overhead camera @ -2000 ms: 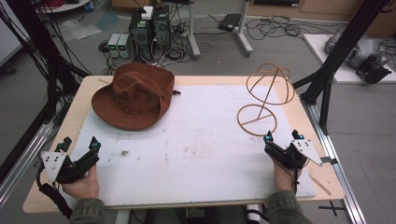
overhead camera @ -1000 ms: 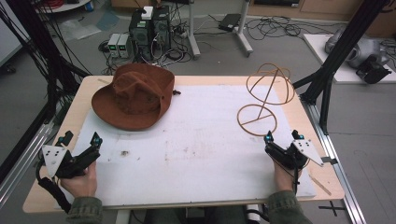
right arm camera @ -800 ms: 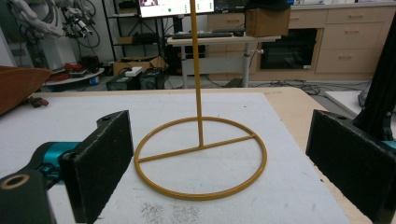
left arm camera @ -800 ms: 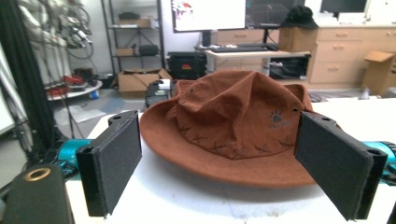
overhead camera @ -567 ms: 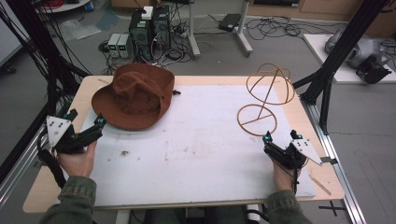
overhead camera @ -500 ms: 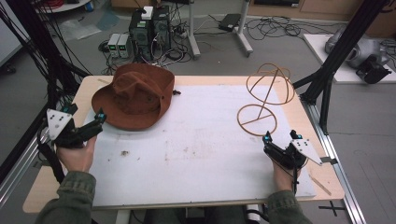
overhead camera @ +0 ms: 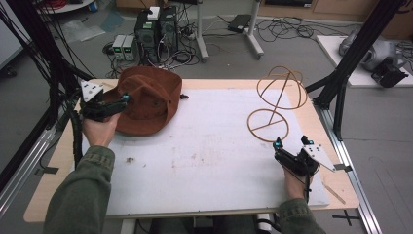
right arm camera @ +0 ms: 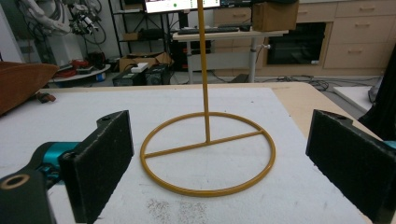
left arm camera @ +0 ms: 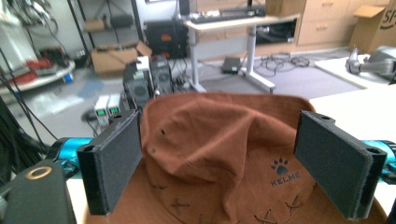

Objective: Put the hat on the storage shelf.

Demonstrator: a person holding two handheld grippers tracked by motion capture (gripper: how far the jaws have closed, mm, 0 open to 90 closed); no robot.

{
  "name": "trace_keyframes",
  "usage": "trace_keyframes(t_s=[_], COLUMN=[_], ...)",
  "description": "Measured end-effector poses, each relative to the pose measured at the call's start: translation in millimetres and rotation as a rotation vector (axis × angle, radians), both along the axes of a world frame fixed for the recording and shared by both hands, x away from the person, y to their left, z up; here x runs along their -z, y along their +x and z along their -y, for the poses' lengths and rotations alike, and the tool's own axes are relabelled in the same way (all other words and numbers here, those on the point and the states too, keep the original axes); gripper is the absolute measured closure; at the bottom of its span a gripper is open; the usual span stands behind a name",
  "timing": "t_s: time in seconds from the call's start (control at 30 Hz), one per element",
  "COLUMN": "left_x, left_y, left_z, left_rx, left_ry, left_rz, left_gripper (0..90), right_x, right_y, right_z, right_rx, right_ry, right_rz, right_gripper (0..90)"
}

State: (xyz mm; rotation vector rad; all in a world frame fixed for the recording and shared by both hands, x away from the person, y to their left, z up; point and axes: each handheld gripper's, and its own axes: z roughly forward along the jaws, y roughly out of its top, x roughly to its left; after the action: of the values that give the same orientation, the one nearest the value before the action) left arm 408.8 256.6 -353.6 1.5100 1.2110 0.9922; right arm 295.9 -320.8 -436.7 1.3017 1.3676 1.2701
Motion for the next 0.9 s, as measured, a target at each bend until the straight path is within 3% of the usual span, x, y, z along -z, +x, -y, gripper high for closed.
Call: trace_keyframes(t_s=[0.13, 0.3, 0.53, 0.67, 0.77, 0.9], left_x=[20.1, 37.2, 65.0, 69.8, 74.5, 79.1], left_y=[16.8, 30.3, 46.2, 50.7, 55.0, 58.3], left_z=[9.6, 18.9, 22.7, 21.7, 13.1, 10.7], left_rx=[0.003, -0.022, -0.03, -0.043, -0.073, -0.081], left_ry=[-0.023, -0.047, -0.069, -0.086, -0.141, -0.133], left_rz=[-0.09, -0.099, -0.205, -0.198, -0.213, -0.227], left_gripper=[16.2, 18.4, 18.5, 21.4, 21.3, 21.9], right_x=[1.7, 2.3, 2.4, 2.6, 2.9, 3.7], right_y=[0.9, 0.4, 0.7, 1.5, 1.8, 2.8], right_z=[1.1, 2.4, 2.1, 1.8, 1.3, 0.9], right_rx=[-0.004, -0.013, -0.018, -0.024, -0.025, -0.033], right_ry=[-0.002, -0.008, -0.009, -0.009, -0.01, -0.019], right_rz=[-0.005, -0.005, -0.005, -0.007, -0.008, -0.009], right_gripper=[6.7, 6.7, 6.7, 6.7, 6.7, 6.7])
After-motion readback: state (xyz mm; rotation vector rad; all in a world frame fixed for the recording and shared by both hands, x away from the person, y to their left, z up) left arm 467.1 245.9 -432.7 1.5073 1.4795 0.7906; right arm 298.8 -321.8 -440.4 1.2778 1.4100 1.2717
